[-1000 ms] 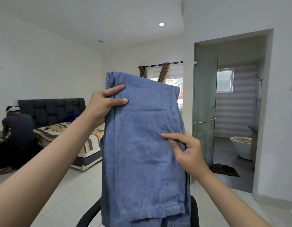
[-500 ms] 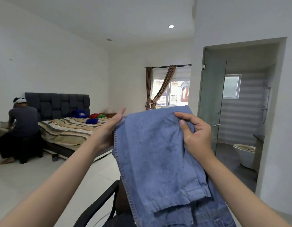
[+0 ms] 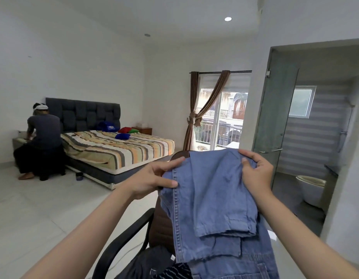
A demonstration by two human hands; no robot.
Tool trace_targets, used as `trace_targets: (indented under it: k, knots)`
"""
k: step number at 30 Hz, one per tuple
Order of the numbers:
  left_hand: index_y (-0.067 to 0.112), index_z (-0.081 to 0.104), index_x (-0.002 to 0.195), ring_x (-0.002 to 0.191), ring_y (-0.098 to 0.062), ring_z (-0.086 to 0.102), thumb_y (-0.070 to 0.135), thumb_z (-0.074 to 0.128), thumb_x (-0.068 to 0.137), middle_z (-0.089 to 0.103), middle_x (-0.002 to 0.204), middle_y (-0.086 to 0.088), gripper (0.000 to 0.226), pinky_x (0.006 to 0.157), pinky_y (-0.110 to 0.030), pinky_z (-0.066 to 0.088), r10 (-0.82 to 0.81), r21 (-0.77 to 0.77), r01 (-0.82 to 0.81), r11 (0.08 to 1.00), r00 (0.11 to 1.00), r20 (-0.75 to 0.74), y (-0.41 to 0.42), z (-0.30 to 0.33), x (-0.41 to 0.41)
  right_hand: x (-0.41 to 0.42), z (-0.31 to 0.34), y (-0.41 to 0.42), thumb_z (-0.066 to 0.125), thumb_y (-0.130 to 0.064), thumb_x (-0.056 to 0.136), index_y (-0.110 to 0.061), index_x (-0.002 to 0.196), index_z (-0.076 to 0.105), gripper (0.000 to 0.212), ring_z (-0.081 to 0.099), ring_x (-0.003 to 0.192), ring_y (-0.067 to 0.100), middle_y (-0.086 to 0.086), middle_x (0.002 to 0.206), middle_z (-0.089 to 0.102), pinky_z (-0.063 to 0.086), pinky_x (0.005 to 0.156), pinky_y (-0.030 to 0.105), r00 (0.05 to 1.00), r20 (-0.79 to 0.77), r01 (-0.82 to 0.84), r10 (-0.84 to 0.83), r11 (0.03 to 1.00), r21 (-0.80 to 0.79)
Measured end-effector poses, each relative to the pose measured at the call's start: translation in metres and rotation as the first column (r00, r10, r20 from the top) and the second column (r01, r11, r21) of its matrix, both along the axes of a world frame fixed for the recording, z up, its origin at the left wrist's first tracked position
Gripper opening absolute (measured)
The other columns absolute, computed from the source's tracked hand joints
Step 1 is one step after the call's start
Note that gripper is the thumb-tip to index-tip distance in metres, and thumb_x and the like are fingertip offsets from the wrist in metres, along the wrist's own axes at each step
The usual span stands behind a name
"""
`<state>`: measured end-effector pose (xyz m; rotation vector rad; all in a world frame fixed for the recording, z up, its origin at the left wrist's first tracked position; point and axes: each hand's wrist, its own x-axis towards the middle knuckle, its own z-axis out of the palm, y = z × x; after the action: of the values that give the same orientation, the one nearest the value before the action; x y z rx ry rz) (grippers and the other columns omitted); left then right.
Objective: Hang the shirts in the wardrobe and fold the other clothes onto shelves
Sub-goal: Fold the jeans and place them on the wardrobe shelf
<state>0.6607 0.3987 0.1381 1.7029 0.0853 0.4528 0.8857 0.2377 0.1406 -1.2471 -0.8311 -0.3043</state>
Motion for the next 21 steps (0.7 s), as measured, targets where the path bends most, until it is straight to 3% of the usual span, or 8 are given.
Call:
trace_targets:
  k: [3,6,10,12,14,17,18,21]
  knots:
    - [0.019,0.073,0.106,0.100,-0.018,0.065,-0.002,0.069,0.076,0.061,0.122,-0.001,0.036,0.075,-0.026,0.054,0.089,-0.023,-0.088,0.996,0.994,0.057,0.001,0.005,-0.002,0.004,-0.005,-0.002,0.053,0.006,0.090,-0.012,0.098,0.068,0.025,0.061,0.082,-0.005,0.000,0.095,0.066,0.043,0.073,0.000,1.000,-0.019,-0.024,0.023,0.999,-0.036]
    - [0.024,0.074,0.090,0.098,-0.021,0.060,0.015,0.066,0.069,0.057,0.116,0.000,0.024,0.074,-0.029,0.054,0.181,-0.072,-0.175,0.982,0.980,0.080,0.002,0.012,-0.004,0.009,-0.006,-0.007,0.055,0.003,0.091,-0.010,0.100,0.069,0.022,0.062,0.080,-0.011,-0.006,0.096,0.067,0.045,0.074,0.003,0.994,-0.033,-0.110,0.107,0.991,-0.081]
    - [0.027,0.065,0.104,0.107,-0.032,0.056,0.016,0.072,0.068,0.047,0.123,-0.008,0.038,0.080,-0.039,0.055,0.107,-0.024,-0.107,0.994,0.994,0.003,0.005,0.019,-0.009,0.017,-0.005,-0.007,0.060,0.001,0.088,-0.015,0.095,0.071,0.021,0.064,0.089,0.005,-0.003,0.096,0.068,0.050,0.076,0.011,0.959,-0.207,-0.212,0.195,0.975,-0.063]
    - [0.025,0.063,0.110,0.105,-0.032,0.058,0.008,0.074,0.064,0.046,0.124,-0.010,0.050,0.078,-0.038,0.056,0.116,-0.025,-0.116,0.993,0.993,0.013,0.002,0.019,-0.009,0.019,-0.003,-0.009,0.070,-0.009,0.082,-0.017,0.104,0.069,0.023,0.064,0.095,0.016,0.001,0.099,0.069,0.054,0.076,0.019,0.851,-0.402,-0.368,0.338,0.930,0.004]
    - [0.024,0.062,0.115,0.101,-0.031,0.061,0.001,0.074,0.064,0.047,0.127,-0.013,0.057,0.074,-0.037,0.058,0.160,-0.097,-0.150,0.984,0.982,0.105,-0.002,0.019,-0.006,0.017,-0.003,-0.015,0.078,-0.027,0.069,-0.017,0.123,0.060,0.058,0.064,0.098,0.018,0.002,0.108,0.067,0.053,0.077,0.028,0.643,-0.537,-0.547,0.547,0.818,0.179]
    - [0.029,0.054,0.128,0.091,-0.029,0.066,-0.007,0.072,0.066,0.060,0.118,-0.015,0.073,0.071,-0.038,0.059,0.213,-0.386,-0.100,0.917,0.941,0.262,-0.008,0.018,0.003,0.012,-0.016,-0.023,0.078,-0.030,0.067,-0.029,0.133,0.050,0.072,0.064,0.105,0.020,0.001,0.120,0.062,0.056,0.077,0.033,0.463,-0.467,-0.641,0.753,0.649,0.410]
    - [0.030,0.052,0.130,0.089,-0.027,0.068,-0.006,0.074,0.064,0.064,0.113,-0.012,0.079,0.069,-0.037,0.060,0.226,-0.461,-0.063,0.885,0.925,0.307,-0.009,0.016,0.006,0.011,-0.021,-0.023,0.085,-0.029,0.059,-0.032,0.134,0.048,0.083,0.065,0.106,0.021,0.003,0.122,0.061,0.057,0.078,0.035,0.480,-0.437,-0.677,0.761,0.638,0.367]
    - [0.034,0.051,0.129,0.086,-0.024,0.070,0.002,0.087,0.043,0.072,0.103,-0.005,0.098,0.064,-0.033,0.058,0.219,-0.520,0.006,0.854,0.903,0.370,-0.015,0.012,0.013,0.009,-0.032,-0.022,0.096,-0.021,0.037,-0.038,0.133,0.046,0.109,0.062,0.111,0.030,0.014,0.128,0.054,0.056,0.084,0.043,0.665,-0.408,-0.664,0.626,0.745,0.059]
